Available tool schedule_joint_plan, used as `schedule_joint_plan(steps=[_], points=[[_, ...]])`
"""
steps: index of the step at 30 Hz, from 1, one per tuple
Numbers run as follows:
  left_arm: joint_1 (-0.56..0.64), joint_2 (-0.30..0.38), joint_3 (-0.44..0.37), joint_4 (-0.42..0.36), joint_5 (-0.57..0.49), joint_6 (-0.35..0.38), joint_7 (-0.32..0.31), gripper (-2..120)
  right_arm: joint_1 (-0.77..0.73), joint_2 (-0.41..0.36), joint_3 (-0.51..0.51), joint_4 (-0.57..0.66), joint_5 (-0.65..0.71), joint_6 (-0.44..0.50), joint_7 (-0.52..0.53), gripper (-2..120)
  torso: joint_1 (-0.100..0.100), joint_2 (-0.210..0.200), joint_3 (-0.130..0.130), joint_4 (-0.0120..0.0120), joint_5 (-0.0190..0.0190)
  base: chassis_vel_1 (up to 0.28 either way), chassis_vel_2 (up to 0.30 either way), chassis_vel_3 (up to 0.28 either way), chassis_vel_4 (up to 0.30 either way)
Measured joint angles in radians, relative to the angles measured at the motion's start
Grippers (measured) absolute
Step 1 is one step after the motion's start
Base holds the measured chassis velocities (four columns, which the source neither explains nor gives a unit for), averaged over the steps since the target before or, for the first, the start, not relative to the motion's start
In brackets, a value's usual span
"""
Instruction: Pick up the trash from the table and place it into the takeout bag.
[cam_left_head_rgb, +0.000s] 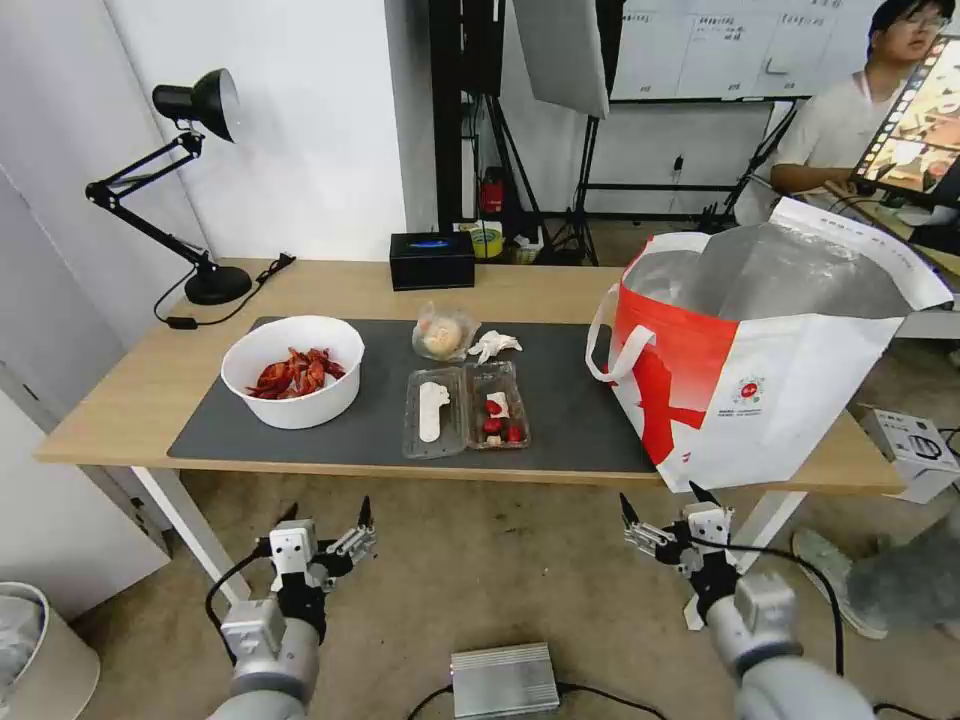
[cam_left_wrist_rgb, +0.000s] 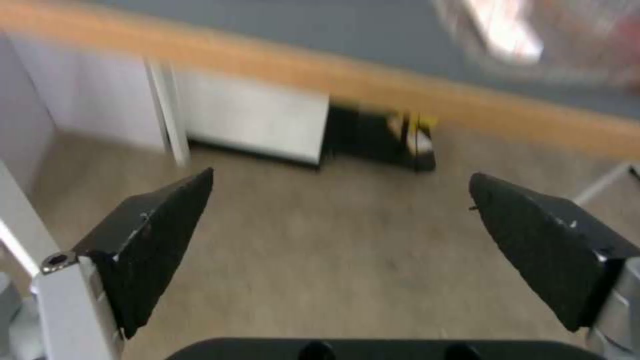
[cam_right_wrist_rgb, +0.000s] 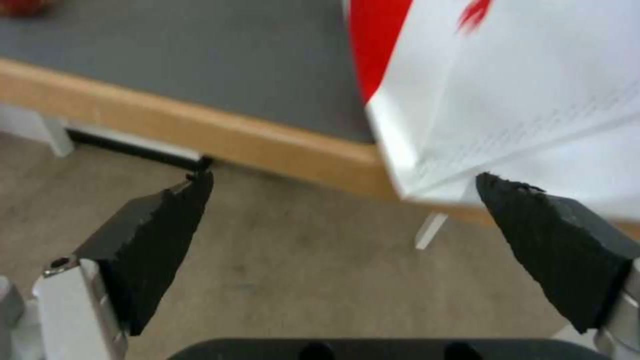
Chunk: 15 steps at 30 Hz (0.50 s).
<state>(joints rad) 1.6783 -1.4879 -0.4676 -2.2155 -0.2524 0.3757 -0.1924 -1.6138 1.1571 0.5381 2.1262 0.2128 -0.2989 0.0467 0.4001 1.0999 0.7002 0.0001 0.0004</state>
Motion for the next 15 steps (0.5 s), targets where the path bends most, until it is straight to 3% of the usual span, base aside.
schedule_joint_plan(steps=[4,6,8,15], points=[[-0.035,0.004,0.023,0.024,-0.073,0.106,-0.056,100,-0.005,0.001,-0.006,0.004,-0.007,0.004,-0.001,100,0.0,0.0,0.0,-0.0003,-0.0004,0.0,0.0,0.0,0.0],[-0.034,0.013,0.019,0.015,-0.102,0.107,-0.065,100,-0.008,0.002,-0.007,0.009,-0.011,0.005,-0.002,100,0.0,0.0,0.0,-0.0004,-0.0015,0.0,0.0,0.0,0.0],[-0.009,0.028,-0.003,-0.047,-0.131,0.086,-0.076,100,-0.014,0.002,-0.009,0.02,-0.015,0.006,-0.002,100,0.0,0.0,0.0,-0.0003,0.0008,0.0,0.0,0.0,0.0],[0.048,0.031,-0.019,-0.146,-0.155,0.077,-0.077,100,-0.031,0.001,-0.015,0.072,0.009,0.039,-0.04,100,0.0,0.0,0.0,-0.0001,-0.0006,0.0,0.0,0.0,0.0]])
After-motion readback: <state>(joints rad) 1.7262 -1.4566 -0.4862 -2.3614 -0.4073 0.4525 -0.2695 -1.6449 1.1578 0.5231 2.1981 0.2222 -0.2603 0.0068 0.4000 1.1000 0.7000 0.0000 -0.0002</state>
